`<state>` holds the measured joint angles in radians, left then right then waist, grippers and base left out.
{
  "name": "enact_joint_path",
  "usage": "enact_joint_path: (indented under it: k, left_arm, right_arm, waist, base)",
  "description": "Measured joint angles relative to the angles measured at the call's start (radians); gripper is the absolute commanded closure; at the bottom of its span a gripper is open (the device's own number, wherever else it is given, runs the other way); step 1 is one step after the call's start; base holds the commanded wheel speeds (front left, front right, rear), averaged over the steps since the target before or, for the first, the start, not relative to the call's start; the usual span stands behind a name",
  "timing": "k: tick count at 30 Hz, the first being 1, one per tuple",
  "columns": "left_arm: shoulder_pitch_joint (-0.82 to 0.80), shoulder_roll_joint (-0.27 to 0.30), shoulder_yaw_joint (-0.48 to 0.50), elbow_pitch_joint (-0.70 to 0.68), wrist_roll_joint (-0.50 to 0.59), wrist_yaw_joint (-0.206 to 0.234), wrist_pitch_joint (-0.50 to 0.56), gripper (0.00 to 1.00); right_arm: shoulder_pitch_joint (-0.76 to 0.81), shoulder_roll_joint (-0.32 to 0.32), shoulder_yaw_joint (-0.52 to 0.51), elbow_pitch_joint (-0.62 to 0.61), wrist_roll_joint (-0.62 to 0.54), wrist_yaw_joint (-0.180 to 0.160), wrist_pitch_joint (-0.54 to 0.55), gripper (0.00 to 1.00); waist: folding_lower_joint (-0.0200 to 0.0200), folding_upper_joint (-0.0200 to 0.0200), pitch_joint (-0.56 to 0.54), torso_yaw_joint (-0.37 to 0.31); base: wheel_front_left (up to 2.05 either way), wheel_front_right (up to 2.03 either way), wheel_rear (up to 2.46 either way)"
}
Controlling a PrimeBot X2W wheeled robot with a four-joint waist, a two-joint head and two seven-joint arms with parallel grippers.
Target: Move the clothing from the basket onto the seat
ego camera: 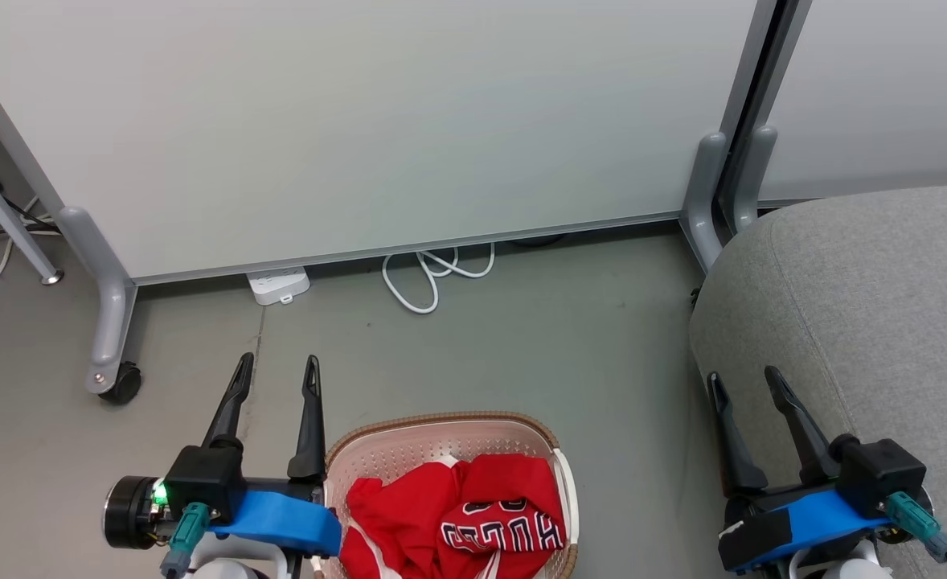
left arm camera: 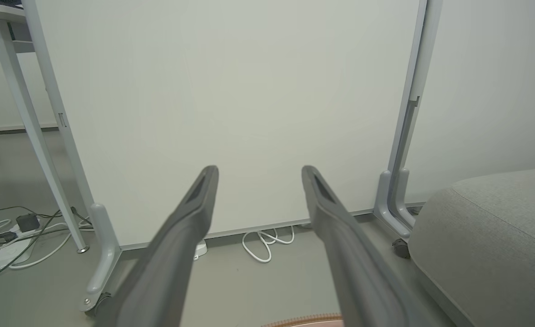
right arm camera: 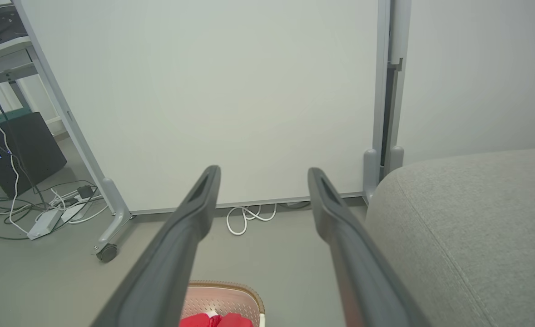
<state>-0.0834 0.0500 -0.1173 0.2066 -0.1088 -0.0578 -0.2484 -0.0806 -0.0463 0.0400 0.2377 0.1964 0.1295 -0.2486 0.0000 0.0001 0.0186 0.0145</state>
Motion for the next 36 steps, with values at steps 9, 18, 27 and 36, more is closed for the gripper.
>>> enact_joint_path:
  k: [9,18,27,36]
  left_arm:
    - [0.0,0.0,-0.007,0.017,0.054,0.0,-0.013,0.0]
    - [0.0,0.0,-0.01,0.026,0.05,0.001,-0.013,0.0]
    - [-0.01,0.0,-0.019,0.047,0.059,-0.014,-0.013,0.0]
    - [-0.146,0.044,-0.087,0.145,0.092,-0.057,-0.013,0.0]
  right_arm:
    - [-0.001,-0.001,0.005,0.008,-0.056,0.0,-0.013,0.0]
    - [-0.005,-0.001,0.006,0.019,-0.056,0.001,-0.013,0.0]
    - [-0.009,-0.001,0.007,0.024,-0.055,0.001,-0.013,0.0]
    - [-0.052,-0.001,0.016,0.012,-0.055,0.001,-0.014,0.0]
  waist:
    - [0.0,0.0,0.002,0.002]
    - [0.0,0.0,0.003,0.003]
    - [0.0,0.0,0.013,0.001]
    - [0.0001,-0.0001,0.083,-0.015]
  base:
    - [0.0,0.0,0.0]
    - [0.0,0.0,0.0]
    - [0.0,0.0,0.0]
    - [0.0,0.0,0.0]
